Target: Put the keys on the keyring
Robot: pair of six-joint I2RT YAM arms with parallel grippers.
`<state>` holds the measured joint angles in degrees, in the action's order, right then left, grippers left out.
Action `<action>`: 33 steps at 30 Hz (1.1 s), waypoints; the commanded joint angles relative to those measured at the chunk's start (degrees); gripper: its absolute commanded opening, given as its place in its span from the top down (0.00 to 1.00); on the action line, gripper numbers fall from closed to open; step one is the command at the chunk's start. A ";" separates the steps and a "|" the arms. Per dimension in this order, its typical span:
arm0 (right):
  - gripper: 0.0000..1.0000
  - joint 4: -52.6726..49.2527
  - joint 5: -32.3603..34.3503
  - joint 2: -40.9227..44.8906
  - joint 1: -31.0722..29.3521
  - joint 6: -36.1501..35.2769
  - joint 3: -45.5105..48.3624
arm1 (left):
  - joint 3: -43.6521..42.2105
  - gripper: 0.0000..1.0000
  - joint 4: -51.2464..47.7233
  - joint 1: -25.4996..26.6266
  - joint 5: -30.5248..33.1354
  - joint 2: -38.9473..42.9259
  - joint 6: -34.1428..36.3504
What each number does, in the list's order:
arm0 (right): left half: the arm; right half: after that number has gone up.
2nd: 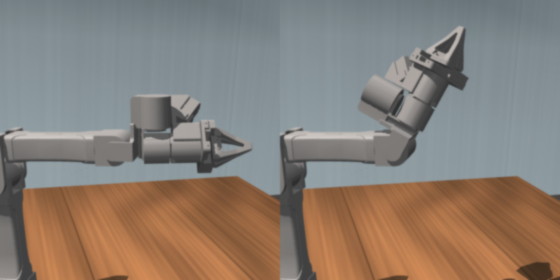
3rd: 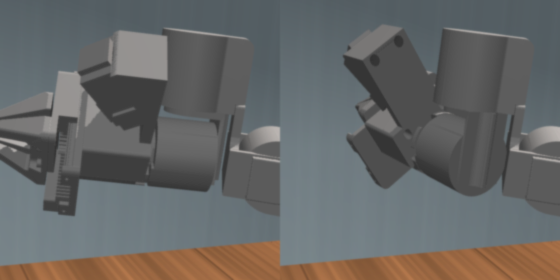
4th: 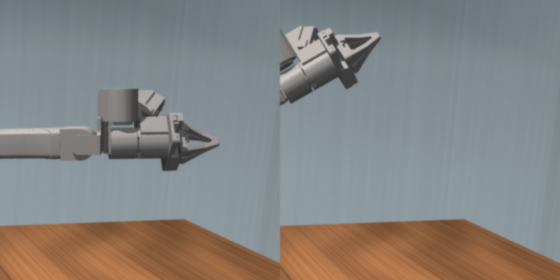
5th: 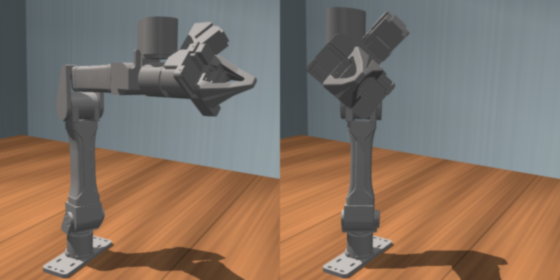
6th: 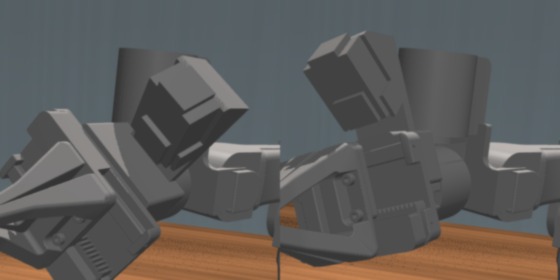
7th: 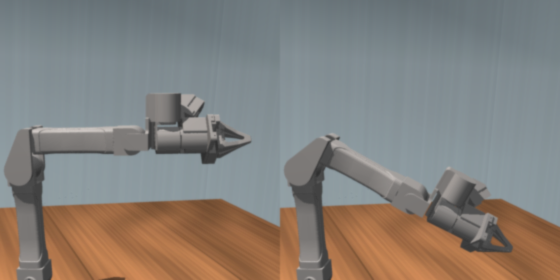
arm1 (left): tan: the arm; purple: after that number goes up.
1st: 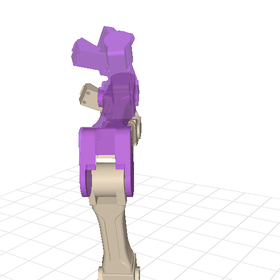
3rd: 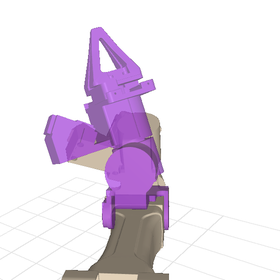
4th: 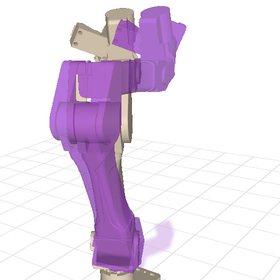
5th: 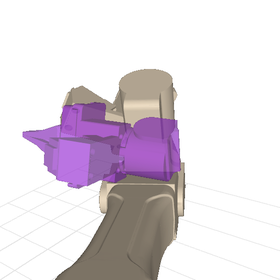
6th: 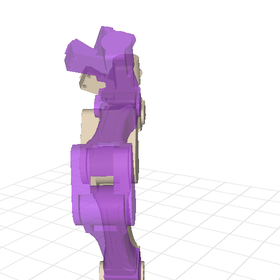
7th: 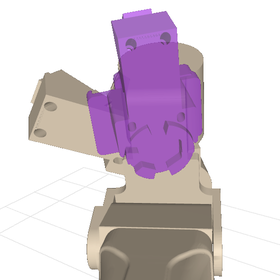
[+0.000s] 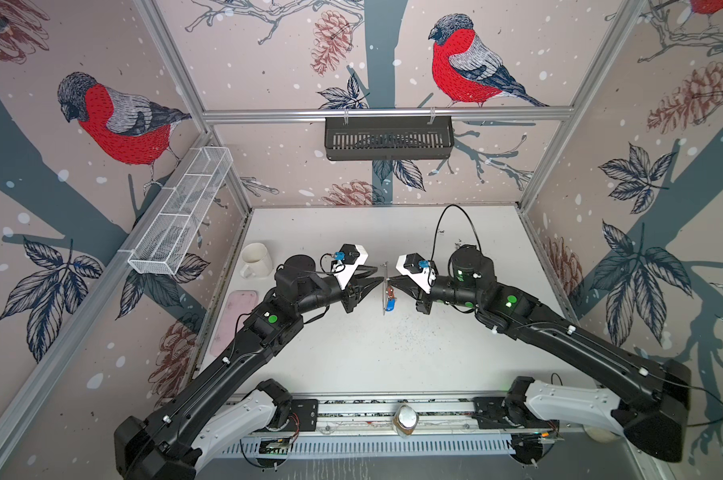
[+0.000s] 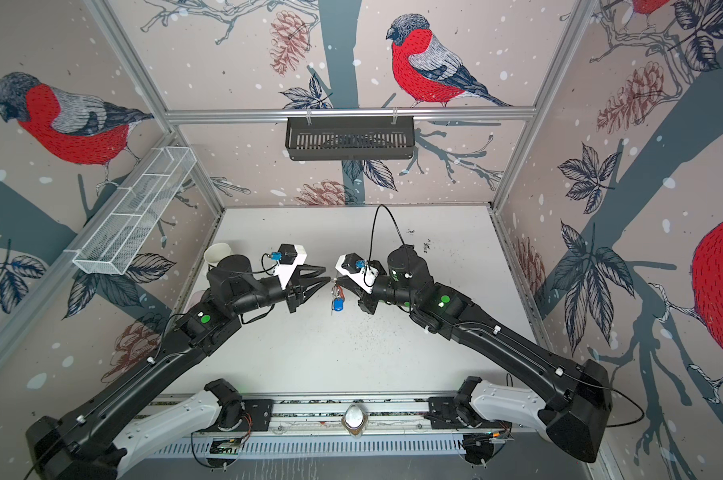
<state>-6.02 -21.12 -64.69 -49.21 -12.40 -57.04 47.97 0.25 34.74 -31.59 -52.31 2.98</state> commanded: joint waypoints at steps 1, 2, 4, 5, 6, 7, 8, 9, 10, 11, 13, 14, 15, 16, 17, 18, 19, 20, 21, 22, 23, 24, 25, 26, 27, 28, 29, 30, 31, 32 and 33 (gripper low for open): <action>1.00 1.29 -0.23 0.06 -0.01 -0.58 -0.36 | -0.15 0.67 2.12 0.06 -2.27 0.87 0.62; 1.00 1.28 -0.25 0.03 0.00 -0.60 -0.36 | -0.25 0.67 2.37 0.10 -2.77 1.13 0.54; 1.00 1.32 -0.32 0.07 -0.01 -0.60 -0.49 | -0.28 0.66 2.70 0.29 -3.55 1.25 0.61; 1.00 1.30 -0.49 0.09 -0.01 -0.65 -0.53 | -0.18 0.66 2.64 0.41 -3.89 1.04 0.70; 1.00 1.23 -0.67 0.13 0.04 -0.69 -0.66 | -0.04 0.66 2.50 0.47 -4.14 0.70 0.78; 1.00 1.10 -0.96 0.02 0.00 -0.69 -0.79 | 0.19 0.66 2.33 0.45 -4.60 0.33 0.88; 1.00 1.06 -1.09 -0.09 0.02 -0.80 -0.88 | 0.38 0.66 2.33 0.58 -4.77 -0.16 0.97; 1.00 1.02 -1.31 -0.08 -0.01 -0.79 -1.05 | 0.53 0.66 2.52 0.72 -5.17 -0.60 1.06; 1.00 0.95 -1.58 -0.17 0.04 -0.79 -1.13 | 0.71 0.66 2.60 0.81 -5.29 -0.96 1.14; 1.00 0.84 -1.68 -0.26 -0.01 -0.86 -1.21 | 0.94 0.66 2.74 0.92 -5.43 -1.40 1.23; 1.00 0.68 -1.91 -0.43 -0.10 -0.91 -1.39 | 1.20 0.66 3.04 1.06 -5.64 -2.06 1.32; 1.00 0.61 -1.92 -0.51 -0.07 -0.88 -1.41 | 1.34 0.66 3.24 1.04 -5.80 -2.33 1.41; 1.00 0.53 -2.01 -0.53 -0.10 -0.98 -1.41 | 1.41 0.66 3.45 1.12 -5.84 -2.56 1.41; 1.00 0.49 -2.12 -0.61 -0.09 -0.96 -1.41 | 1.43 0.66 3.68 1.12 -5.93 -2.70 1.41; 1.00 0.41 -2.21 -0.66 -0.10 -0.96 -1.53 | 1.58 0.66 3.79 1.14 -6.21 -2.87 1.51; 1.00 0.35 -2.33 -0.70 -0.07 -0.98 -1.50 | 1.58 0.66 3.98 1.16 -6.29 -3.09 1.50; 1.00 0.40 -2.34 -0.68 -0.12 -1.09 -1.50 | 1.69 0.66 4.05 1.20 -6.36 -3.29 1.59; 1.00 0.40 -2.43 -0.70 -0.18 -1.08 -1.50 | 1.78 0.67 4.03 1.28 -6.50 -3.53 1.69; 1.00 0.48 -2.47 -0.73 -0.18 -1.06 -1.50 | 1.87 0.68 4.12 1.37 -6.64 -3.79 1.67; 1.00 0.45 -2.52 -0.71 -0.18 -1.07 -1.58 | 1.94 0.69 4.21 1.38 -6.75 -3.99 1.67; 1.00 0.45 -2.56 -0.77 -0.18 -1.09 -1.59 | 1.93 0.71 4.20 1.46 -6.80 -4.18 1.67; 1.00 0.46 -2.65 -0.71 -0.16 -1.18 -1.67 | 1.95 0.74 4.34 1.46 -6.97 -4.35 1.70; 1.00 0.40 -2.74 -0.65 -0.18 -1.21 -1.68 | 1.88 0.77 4.53 1.47 -6.76 -4.46 1.63; 1.00 0.42 -2.78 -0.62 -0.17 -1.19 -1.70 | 1.78 0.82 4.85 1.53 -6.67 -4.54 1.53; 1.00 0.47 -2.82 -0.50 -0.18 -1.17 -1.68 | 1.63 0.87 5.10 1.56 -6.76 -4.55 1.57; 1.00 0.48 -2.87 -0.43 -0.18 -1.19 -1.63 | 1.48 0.91 5.35 1.56 -6.64 -4.53 1.60; 1.00 0.49 -2.86 -0.28 -0.18 -1.18 -1.59 | 1.20 0.96 5.85 1.55 -6.17 -4.48 1.42; 1.00 0.58 -2.79 -0.14 -0.18 -1.08 -1.50 | 0.94 1.00 6.33 1.55 -5.77 -4.33 1.33; 1.00 0.65 -2.78 -0.02 -0.18 -1.04 -1.50 | 0.74 1.00 6.77 1.51 -5.53 -4.24 1.32; 1.00 0.71 -2.78 0.07 -0.18 -1.01 -1.37 | 0.42 1.00 7.33 1.56 -5.19 -4.12 1.11; 1.00 0.79 -2.72 0.26 -0.13 -0.96 -1.31 | 0.12 1.00 7.84 1.51 -4.77 -4.02 0.97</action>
<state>-7.42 -22.87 -65.01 -49.23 -13.26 -58.22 48.58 4.03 36.23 -37.74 -56.60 4.86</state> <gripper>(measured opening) 0.059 0.070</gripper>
